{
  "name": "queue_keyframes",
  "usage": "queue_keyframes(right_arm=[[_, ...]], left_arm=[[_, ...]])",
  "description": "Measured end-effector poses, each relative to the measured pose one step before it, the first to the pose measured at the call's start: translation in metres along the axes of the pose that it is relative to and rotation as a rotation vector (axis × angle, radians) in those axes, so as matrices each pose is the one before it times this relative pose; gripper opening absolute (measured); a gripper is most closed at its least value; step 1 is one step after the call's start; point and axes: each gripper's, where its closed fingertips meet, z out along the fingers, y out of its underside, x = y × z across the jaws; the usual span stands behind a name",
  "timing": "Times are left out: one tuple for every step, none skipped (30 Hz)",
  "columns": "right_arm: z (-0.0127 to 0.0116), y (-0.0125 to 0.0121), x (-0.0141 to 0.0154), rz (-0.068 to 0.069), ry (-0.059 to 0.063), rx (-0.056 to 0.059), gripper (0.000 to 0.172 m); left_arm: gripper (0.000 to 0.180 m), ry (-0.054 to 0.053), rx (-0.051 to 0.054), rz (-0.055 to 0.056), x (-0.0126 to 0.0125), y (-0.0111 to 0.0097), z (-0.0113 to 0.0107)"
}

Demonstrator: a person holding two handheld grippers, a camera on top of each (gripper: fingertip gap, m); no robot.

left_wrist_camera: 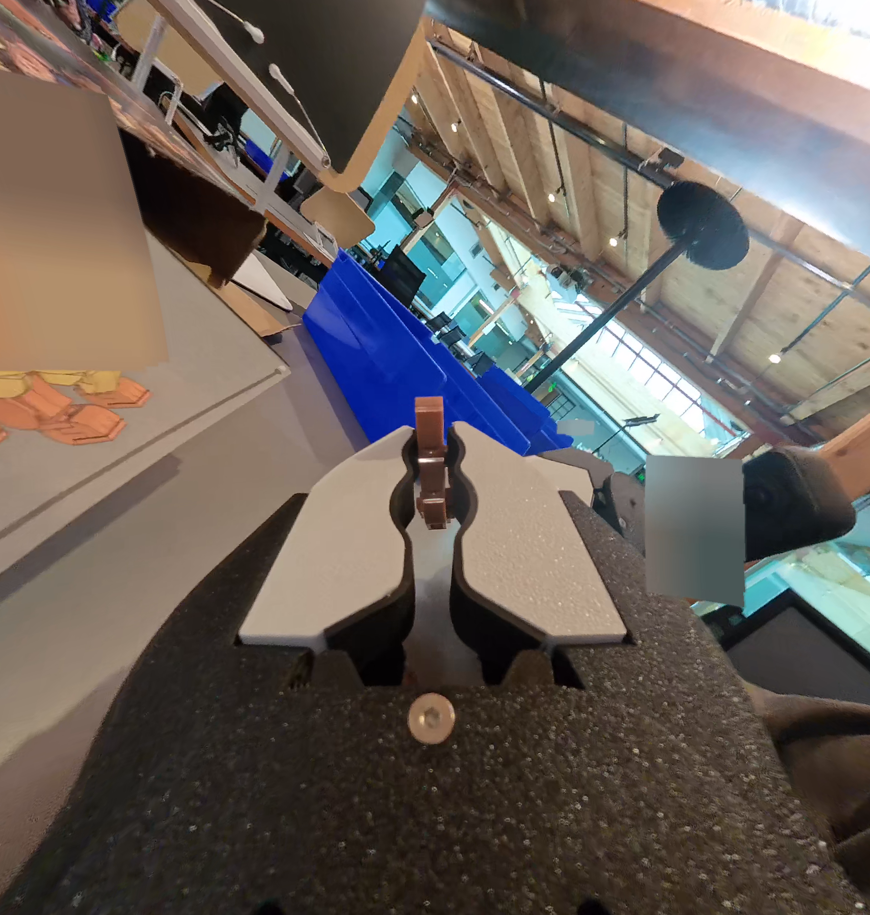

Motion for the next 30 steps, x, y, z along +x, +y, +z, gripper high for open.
queue_keyframes(right_arm=[[-0.00021,0.00112,0.00032,-0.0099,0.0008,-0.0036,0.002],[-0.00031,0.00088,0.00000,-0.0133,0.0002,-0.0035,0.003],[-0.00043,0.00032,-0.00038,-0.0124,-0.0009,-0.0009,0.004],[-0.00044,-0.00061,-0.00057,-0.0091,-0.0031,0.0028,0.006],[-0.00049,-0.00127,-0.00073,-0.0060,-0.0027,0.0056,0.007],[-0.00035,-0.00120,-0.00067,-0.0042,-0.0017,0.0048,0.007],[0.00006,-0.00033,-0.00063,-0.0039,-0.0007,0.0007,0.007],[0.00038,0.00040,-0.00047,-0.0040,0.0014,-0.0033,0.008],[0.00071,0.00101,-0.00010,-0.0035,0.0033,-0.0057,0.008],[0.00085,0.00138,-0.00012,-0.0023,0.0029,-0.0079,0.008],[0.00095,0.00164,-0.00001,-0.0012,0.0037,-0.0092,0.008],[0.00063,0.00099,0.00020,-0.0007,0.0033,-0.0050,0.008],[0.00021,-0.00027,-0.00014,0.0018,0.0009,0.0023,0.008],[-0.00010,-0.00058,0.00038,0.0038,0.0020,0.0035,0.007],[-0.00021,-0.00052,0.00086,0.0036,0.0052,0.0024,0.007],[-0.00022,-0.00014,0.00107,0.0034,0.0050,0.0000,0.007],[0.00004,0.00025,0.00023,0.0031,-0.0005,-0.0018,0.006],[0.00024,0.00037,-0.00023,0.0027,-0.0020,-0.0019,0.006],[0.00022,0.00029,-0.00059,0.0009,-0.0026,-0.0021,0.005],[0.00028,0.00036,-0.00038,-0.0014,0.0004,-0.0038,0.005],[0.00003,0.00047,-0.00016,-0.0038,0.0019,-0.0049,0.005],[-0.00023,-0.00007,0.00006,-0.0043,0.0023,-0.0029,0.004],[-0.00042,-0.00046,0.00026,-0.0021,0.0015,-0.0005,0.004],[-0.00060,-0.00066,0.00047,0.0000,0.0026,0.0009,0.004],[-0.00047,-0.00050,0.00102,0.0007,0.0049,0.0007,0.004],[-0.00033,-0.00004,0.00110,0.0007,0.0062,-0.0013,0.004],[-0.00023,0.00031,0.00131,0.0008,0.0066,-0.0015,0.004],[-0.00030,0.00015,0.00105,0.0021,0.0051,-0.0008,0.004],[-0.00018,0.00013,0.00100,0.0024,0.0041,-0.0004,0.004],[-0.00020,-0.00006,0.00094,0.0014,0.0045,0.0004,0.004]], left_arm=[[0.010,0.0014,0.0128,-0.0175,-0.00152,-0.00231,-0.00113],[0.010,0.0034,0.0081,-0.0172,-0.00114,-0.00168,-0.00093],[0.010,0.0018,0.0030,-0.0137,-0.00097,-0.00078,-0.00038],[0.010,-0.0010,0.0026,-0.0073,-0.00084,-0.00056,-0.00014],[0.010,-0.0024,0.0017,-0.0006,-0.00045,-0.00018,-0.00011],[0.010,-0.0019,-0.0015,0.0037,-0.00002,0.00038,0.00028],[0.010,-0.0008,-0.0023,0.0050,0.00038,0.00058,0.00028],[0.010,0.0004,-0.0021,0.0048,0.00037,0.00046,0.00017],[0.010,0.0019,-0.0038,0.0040,0.00062,0.00077,0.00035],[0.010,0.0034,-0.0041,0.0030,0.00076,0.00066,0.00030],[0.010,0.0047,-0.0030,0.0007,0.00069,0.00049,0.00021],[0.010,0.0053,-0.0033,-0.0027,0.00063,0.00059,0.00032],[0.010,0.0023,-0.0060,-0.0013,0.00020,0.00095,0.00045],[0.010,0.0051,-0.0059,-0.0001,0.00069,0.00087,0.00050],[0.010,0.0043,-0.0060,0.0007,0.00074,0.00096,0.00053],[0.010,0.0021,-0.0045,0.0020,0.00054,0.00076,0.00048],[0.010,-0.0003,-0.0014,0.0016,0.00013,0.00041,0.00026],[0.010,-0.0002,-0.0006,-0.0005,-0.00009,0.00001,0.00004],[0.010,0.0004,-0.0010,-0.0013,-0.00004,0.00013,0.00009],[0.010,0.0006,-0.0014,-0.0014,-0.00007,0.00011,0.00005],[0.010,0.0021,-0.0030,-0.0023,0.00005,0.00038,0.00022],[0.010,0.0044,-0.0024,-0.0033,0.00025,0.00008,0.00012],[0.010,0.0067,-0.0018,-0.0050,0.00041,-0.00002,0.00000],[0.010,0.0074,-0.0007,-0.0050,0.00036,-0.00017,0.00004],[0.010,0.0062,0.0000,-0.0016,0.00054,-0.00023,0.00011],[0.010,0.0036,-0.0007,0.0005,0.00030,0.00002,0.00022],[0.011,0.0004,-0.0006,0.0026,0.00017,0.00003,0.00023],[0.012,0.0027,-0.0011,0.0036,0.00062,0.00017,0.00015],[0.013,0.0070,-0.0024,0.0024,0.00098,0.00019,0.00009],[0.014,0.0063,-0.0027,-0.0007,0.00070,0.00013,0.00018]])
